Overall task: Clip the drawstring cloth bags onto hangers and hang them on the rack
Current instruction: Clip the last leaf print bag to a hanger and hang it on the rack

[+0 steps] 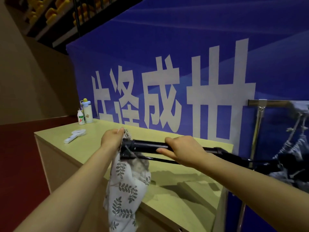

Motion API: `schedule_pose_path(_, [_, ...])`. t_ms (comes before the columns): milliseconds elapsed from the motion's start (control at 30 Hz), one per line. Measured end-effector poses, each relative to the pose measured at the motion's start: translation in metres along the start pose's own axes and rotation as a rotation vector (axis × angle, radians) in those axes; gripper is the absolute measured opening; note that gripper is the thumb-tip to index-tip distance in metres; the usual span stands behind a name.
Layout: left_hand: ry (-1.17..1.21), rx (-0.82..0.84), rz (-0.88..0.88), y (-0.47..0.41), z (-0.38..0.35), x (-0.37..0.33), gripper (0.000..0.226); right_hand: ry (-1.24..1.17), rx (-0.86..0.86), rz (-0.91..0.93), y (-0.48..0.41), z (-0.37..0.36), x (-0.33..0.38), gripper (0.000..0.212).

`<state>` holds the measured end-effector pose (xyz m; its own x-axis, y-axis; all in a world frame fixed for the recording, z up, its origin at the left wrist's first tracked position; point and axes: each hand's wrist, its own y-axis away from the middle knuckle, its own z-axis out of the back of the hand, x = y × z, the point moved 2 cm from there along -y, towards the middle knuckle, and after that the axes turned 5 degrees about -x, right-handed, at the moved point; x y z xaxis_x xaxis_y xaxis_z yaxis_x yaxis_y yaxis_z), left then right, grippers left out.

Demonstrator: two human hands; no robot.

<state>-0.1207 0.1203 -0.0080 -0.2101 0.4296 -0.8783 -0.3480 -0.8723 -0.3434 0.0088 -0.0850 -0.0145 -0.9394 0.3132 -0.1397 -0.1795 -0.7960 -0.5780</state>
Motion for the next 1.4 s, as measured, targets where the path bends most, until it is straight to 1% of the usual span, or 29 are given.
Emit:
schedule_pose_path(100, [-0.171,0.007,-0.136,0.004,0.001,-0.006,0.045,0.071,0.037,0.116,-0.003,-0.001,0.011,0.059])
schedule_pose_path(167, [-0.322,0.002,-0.233,0.011,0.001,-0.01,0.048,0.114,0.038,0.164,-0.009,0.002,0.018,0.059])
schedule_pose_path(233, [-0.455,-0.013,-0.29,0.016,0.002,-0.009,0.049,0.156,0.051,0.194,-0.016,0.006,0.024,0.059])
schedule_pose_path(333, [-0.503,0.014,-0.333,0.02,0.003,-0.004,0.049,0.23,0.102,0.205,-0.028,0.012,0.026,0.064])
schedule_pose_path(467, [-0.455,0.105,-0.412,0.03,-0.003,-0.009,0.047,0.367,0.176,0.283,-0.04,0.022,0.033,0.063])
schedule_pose_path(533, [-0.378,0.111,-0.429,0.033,-0.007,-0.012,0.045,0.406,0.19,0.346,-0.044,0.026,0.044,0.058])
schedule_pose_path(600, [-0.268,0.097,-0.406,0.035,-0.011,-0.013,0.044,0.423,0.182,0.421,-0.049,0.028,0.058,0.049])
schedule_pose_path(667, [-0.149,0.086,-0.359,0.034,-0.012,-0.012,0.042,0.458,0.145,0.527,-0.052,0.027,0.069,0.044])
schedule_pose_path(767, [-0.032,0.077,-0.286,0.033,-0.009,-0.007,0.038,0.607,0.051,0.675,-0.053,0.028,0.08,0.039])
schedule_pose_path(867, [0.053,0.057,-0.226,0.036,-0.007,-0.003,0.033,0.677,-0.029,0.706,-0.055,0.034,0.083,0.036])
schedule_pose_path(967, [0.226,0.035,-0.119,0.034,-0.012,0.0,0.032,0.636,-0.131,0.748,-0.057,0.038,0.081,0.026])
schedule_pose_path(1033, [0.441,0.027,-0.03,0.035,-0.014,-0.002,0.025,0.615,-0.268,0.799,-0.059,0.039,0.079,0.02])
schedule_pose_path(1100, [0.724,0.003,0.107,0.038,-0.02,-0.007,0.019,0.586,-0.327,0.827,-0.064,0.037,0.077,0.02])
schedule_pose_path(1167, [0.894,-0.069,0.199,0.043,-0.022,-0.015,0.023,0.528,-0.398,0.822,-0.066,0.039,0.075,0.026])
schedule_pose_path(1200, [0.922,-0.109,0.22,0.043,-0.021,-0.018,0.027,0.468,-0.429,0.825,-0.065,0.041,0.075,0.03])
schedule_pose_path(1233, [0.88,-0.153,0.214,0.045,-0.018,-0.02,0.031,0.386,-0.465,0.836,-0.064,0.041,0.073,0.033])
schedule_pose_path(1300, [0.715,-0.264,0.174,0.04,-0.01,-0.017,0.036,0.214,-0.544,0.818,-0.058,0.039,0.068,0.029])
schedule_pose_path(1333, [0.66,-0.296,0.181,0.037,-0.006,-0.013,0.037,0.136,-0.557,0.745,-0.054,0.037,0.066,0.024])
schedule_pose_path(1367, [0.632,-0.309,0.187,0.035,-0.001,-0.012,0.038,0.04,-0.525,0.628,-0.05,0.034,0.063,0.019])
schedule_pose_path(1400, [0.61,-0.318,0.188,0.033,0.002,-0.01,0.039,-0.068,-0.427,0.464,-0.047,0.028,0.061,0.017])
